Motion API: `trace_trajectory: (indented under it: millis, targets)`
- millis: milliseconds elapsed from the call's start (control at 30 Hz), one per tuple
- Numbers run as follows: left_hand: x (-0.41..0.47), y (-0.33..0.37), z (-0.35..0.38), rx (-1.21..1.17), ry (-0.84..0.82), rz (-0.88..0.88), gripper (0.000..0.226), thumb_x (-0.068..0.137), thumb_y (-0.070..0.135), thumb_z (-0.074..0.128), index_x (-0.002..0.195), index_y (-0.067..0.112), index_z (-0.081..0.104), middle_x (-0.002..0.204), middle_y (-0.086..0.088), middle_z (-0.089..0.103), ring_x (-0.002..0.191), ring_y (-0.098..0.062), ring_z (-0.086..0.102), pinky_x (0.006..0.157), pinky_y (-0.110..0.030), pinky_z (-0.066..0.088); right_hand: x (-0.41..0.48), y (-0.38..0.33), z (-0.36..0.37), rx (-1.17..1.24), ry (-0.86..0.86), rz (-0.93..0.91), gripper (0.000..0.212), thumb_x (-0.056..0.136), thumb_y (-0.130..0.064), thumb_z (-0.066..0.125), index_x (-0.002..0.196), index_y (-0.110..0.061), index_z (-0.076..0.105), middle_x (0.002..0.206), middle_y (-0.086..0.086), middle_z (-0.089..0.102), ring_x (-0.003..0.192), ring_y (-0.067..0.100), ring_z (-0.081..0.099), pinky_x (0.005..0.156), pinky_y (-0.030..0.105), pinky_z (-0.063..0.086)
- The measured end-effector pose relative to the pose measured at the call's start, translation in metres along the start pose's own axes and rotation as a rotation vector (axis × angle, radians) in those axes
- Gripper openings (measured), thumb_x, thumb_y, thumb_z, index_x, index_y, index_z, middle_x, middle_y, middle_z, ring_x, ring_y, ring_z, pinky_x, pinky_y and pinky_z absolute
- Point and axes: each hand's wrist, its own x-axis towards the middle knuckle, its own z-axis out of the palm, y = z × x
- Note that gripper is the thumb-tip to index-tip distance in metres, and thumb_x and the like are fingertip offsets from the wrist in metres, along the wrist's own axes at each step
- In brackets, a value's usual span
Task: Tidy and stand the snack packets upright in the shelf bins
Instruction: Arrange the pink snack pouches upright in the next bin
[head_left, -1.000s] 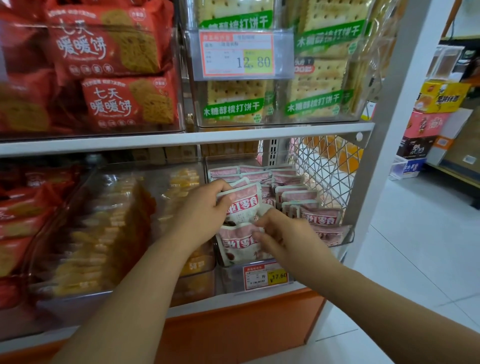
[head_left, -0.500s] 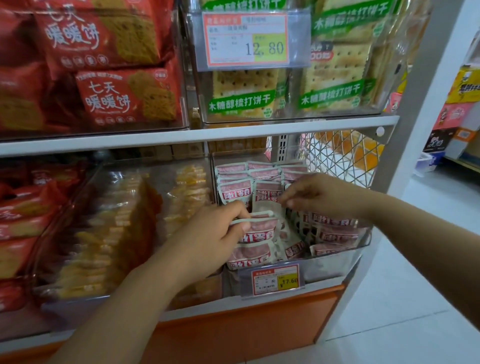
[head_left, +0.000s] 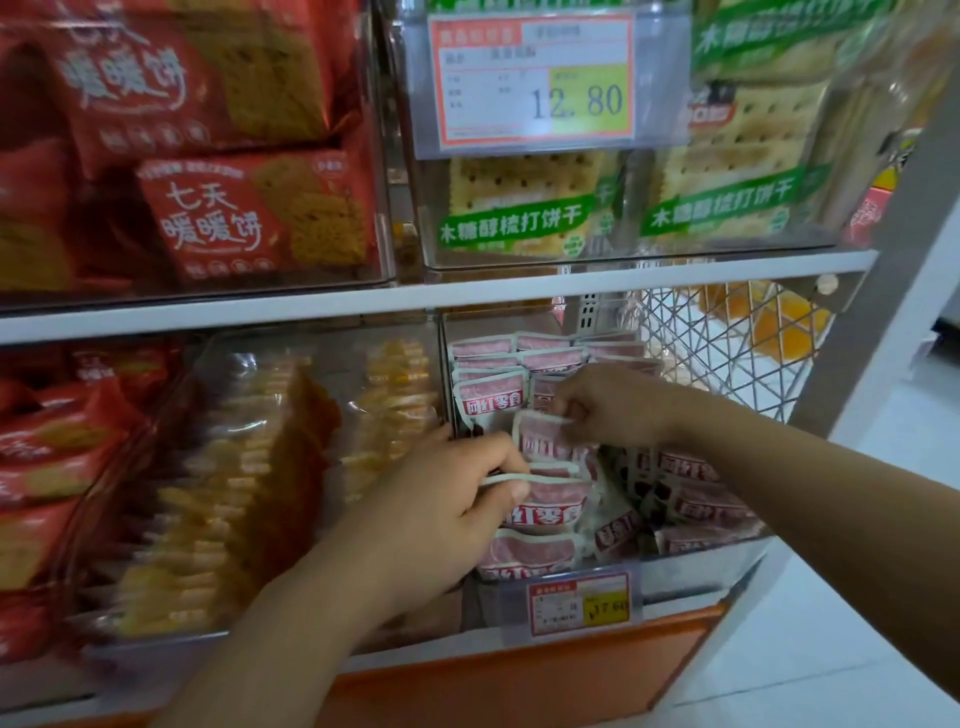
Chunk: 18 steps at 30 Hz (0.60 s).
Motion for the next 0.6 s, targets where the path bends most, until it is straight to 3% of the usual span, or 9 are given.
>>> trace_trajectory:
  millis: [133,200,267,333,433,533,600]
  targets:
    - [0.000,0.001,0.002,0.014,0.003,-0.008,0.016,0.095,0.035,0.047,0.080,0.034,0.047,0.077,0.017,0.051,0.080,0.003,0.044,0.061,-0.020,0.027,-0.013,0.003,-0.015,0.120,0.420,0.024,0.014,0.089,-0.018,0.059,0.077,-0.023,0.053,0.080,-0.005,0.052,0.077,0.015,0.052,0.059,0.022,0.034]
    - [0.002,0.002,0.004,0.019,-0.004,-0.011,0.014,0.096,0.035,0.045,0.082,0.033,0.047,0.073,0.012,0.051,0.075,0.001,0.044,0.060,-0.021,0.026,-0.020,-0.001,-0.018,0.147,0.454,-0.028,0.008,0.091,-0.018,0.058,0.085,-0.022,0.053,0.086,-0.003,0.055,0.081,0.015,0.054,0.066,0.026,0.037]
    - [0.004,0.004,0.007,0.036,-0.019,-0.001,0.013,0.097,0.035,0.043,0.085,0.032,0.047,0.067,0.010,0.050,0.068,0.003,0.043,0.067,-0.026,0.032,-0.027,-0.007,-0.017,0.115,0.397,-0.095,0.009,0.091,-0.018,0.058,0.085,-0.023,0.054,0.084,-0.005,0.059,0.081,0.015,0.058,0.071,0.030,0.042]
    - [0.004,0.008,0.011,0.061,-0.034,-0.001,0.010,0.098,0.034,0.043,0.089,0.033,0.046,0.061,0.011,0.048,0.063,0.006,0.044,0.086,-0.035,0.034,-0.033,-0.014,-0.014,0.140,0.338,-0.119,0.009,0.092,-0.019,0.058,0.085,-0.025,0.054,0.081,-0.009,0.060,0.080,0.009,0.058,0.072,0.028,0.044]
    - [-0.001,0.009,0.010,0.118,0.031,-0.013,0.004,0.096,0.040,0.045,0.093,0.038,0.042,0.063,0.018,0.046,0.067,0.007,0.042,0.084,-0.034,0.034,-0.038,-0.024,-0.005,0.314,0.202,-0.118,0.009,0.093,-0.024,0.057,0.084,-0.026,0.058,0.074,-0.011,0.061,0.066,-0.002,0.056,0.064,0.020,0.045]
    - [0.000,0.003,0.005,0.173,0.252,0.011,0.025,0.088,0.057,0.040,0.111,0.046,0.041,0.101,0.030,0.048,0.099,0.006,0.036,0.097,-0.030,0.030,-0.039,-0.031,0.002,0.463,0.034,-0.109,0.013,0.095,-0.029,0.052,0.087,-0.026,0.062,0.077,0.000,0.061,0.071,0.012,0.057,0.069,0.033,0.050]
    - [0.005,0.000,0.007,0.250,0.193,0.002,0.046,0.088,0.064,0.030,0.132,0.049,0.030,0.132,0.025,0.043,0.125,-0.002,0.034,0.112,-0.037,0.020,-0.039,-0.028,-0.001,0.651,-0.056,-0.072,0.018,0.096,-0.032,0.047,0.096,-0.026,0.064,0.092,-0.007,0.067,0.089,0.010,0.063,0.082,0.032,0.053]
